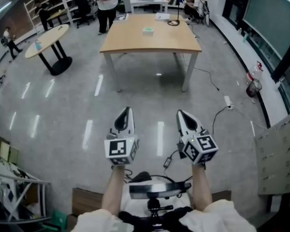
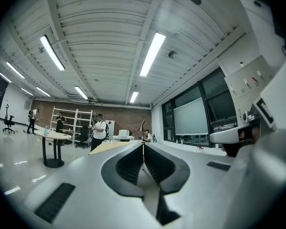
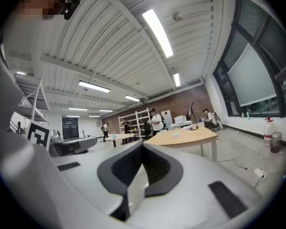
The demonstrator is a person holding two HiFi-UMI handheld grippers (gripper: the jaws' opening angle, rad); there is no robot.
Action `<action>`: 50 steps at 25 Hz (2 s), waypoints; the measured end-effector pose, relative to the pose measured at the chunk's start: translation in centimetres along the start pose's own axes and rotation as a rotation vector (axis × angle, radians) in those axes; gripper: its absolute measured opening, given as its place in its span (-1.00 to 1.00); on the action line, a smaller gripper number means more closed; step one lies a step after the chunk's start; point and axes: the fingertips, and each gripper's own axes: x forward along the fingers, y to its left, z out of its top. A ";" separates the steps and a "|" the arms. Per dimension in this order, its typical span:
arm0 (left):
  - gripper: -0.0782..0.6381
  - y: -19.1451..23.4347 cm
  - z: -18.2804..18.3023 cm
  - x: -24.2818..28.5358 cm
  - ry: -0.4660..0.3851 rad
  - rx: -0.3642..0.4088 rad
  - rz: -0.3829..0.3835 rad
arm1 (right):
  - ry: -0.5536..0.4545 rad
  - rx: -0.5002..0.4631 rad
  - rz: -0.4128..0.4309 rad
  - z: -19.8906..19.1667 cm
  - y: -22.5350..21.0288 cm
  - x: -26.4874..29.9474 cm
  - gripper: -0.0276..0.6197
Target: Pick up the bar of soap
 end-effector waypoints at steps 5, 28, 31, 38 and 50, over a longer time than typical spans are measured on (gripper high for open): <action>-0.74 -0.1 -1.4 1.9 0.030 0.013 0.008 | 0.026 0.042 0.047 -0.8 -0.7 2.1 -0.91; -0.74 19.0 -2.9 53.1 0.022 -0.007 -0.029 | 0.157 -0.111 0.046 3.3 -23.1 48.9 -0.90; -0.74 19.8 -4.4 59.2 0.054 -0.014 -0.054 | 0.182 -0.132 0.055 2.9 -26.1 54.5 -0.90; -0.74 23.3 -8.0 75.8 0.064 -0.120 -0.087 | 0.244 -0.185 0.148 1.7 -34.4 71.4 -0.90; -0.74 31.2 -9.0 100.5 0.170 -0.131 0.010 | 0.363 -0.223 0.257 2.8 -45.9 96.0 -0.90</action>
